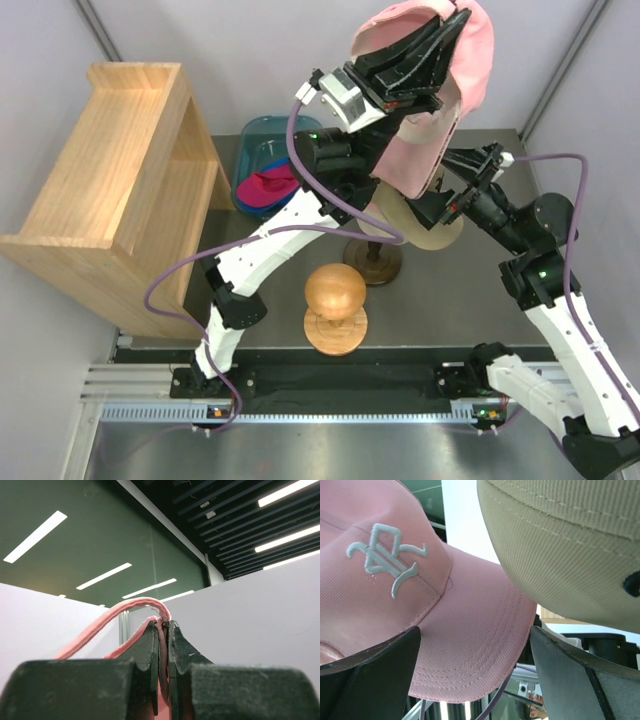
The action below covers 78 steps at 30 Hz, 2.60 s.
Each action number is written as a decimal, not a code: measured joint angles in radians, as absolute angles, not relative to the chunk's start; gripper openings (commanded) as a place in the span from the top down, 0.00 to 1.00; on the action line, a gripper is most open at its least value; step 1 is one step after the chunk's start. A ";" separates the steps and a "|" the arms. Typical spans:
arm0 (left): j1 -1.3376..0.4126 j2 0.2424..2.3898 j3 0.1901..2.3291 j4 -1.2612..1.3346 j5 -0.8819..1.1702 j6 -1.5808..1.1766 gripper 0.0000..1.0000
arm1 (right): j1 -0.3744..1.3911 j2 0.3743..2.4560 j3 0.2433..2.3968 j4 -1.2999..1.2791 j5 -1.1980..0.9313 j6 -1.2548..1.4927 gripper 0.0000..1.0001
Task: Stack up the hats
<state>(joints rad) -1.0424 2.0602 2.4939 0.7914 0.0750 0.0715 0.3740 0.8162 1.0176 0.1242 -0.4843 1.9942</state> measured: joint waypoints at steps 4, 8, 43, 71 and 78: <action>-1.042 2.060 2.498 0.808 0.075 0.109 1.00 | 0.380 0.830 1.022 0.125 -0.495 1.994 0.09; -1.043 2.062 2.502 0.819 0.075 0.140 1.00 | 0.388 0.829 1.022 0.126 -0.501 1.994 0.05; -1.044 2.075 2.474 0.838 0.082 0.184 1.00 | 0.397 0.640 0.826 0.209 -0.342 1.995 0.00; -1.050 1.920 2.189 0.987 0.106 0.007 1.00 | 0.470 0.719 0.804 0.448 -0.100 2.000 0.32; -1.055 1.837 2.105 1.036 0.136 -0.082 1.00 | 0.472 0.767 0.770 0.560 -0.055 2.001 0.41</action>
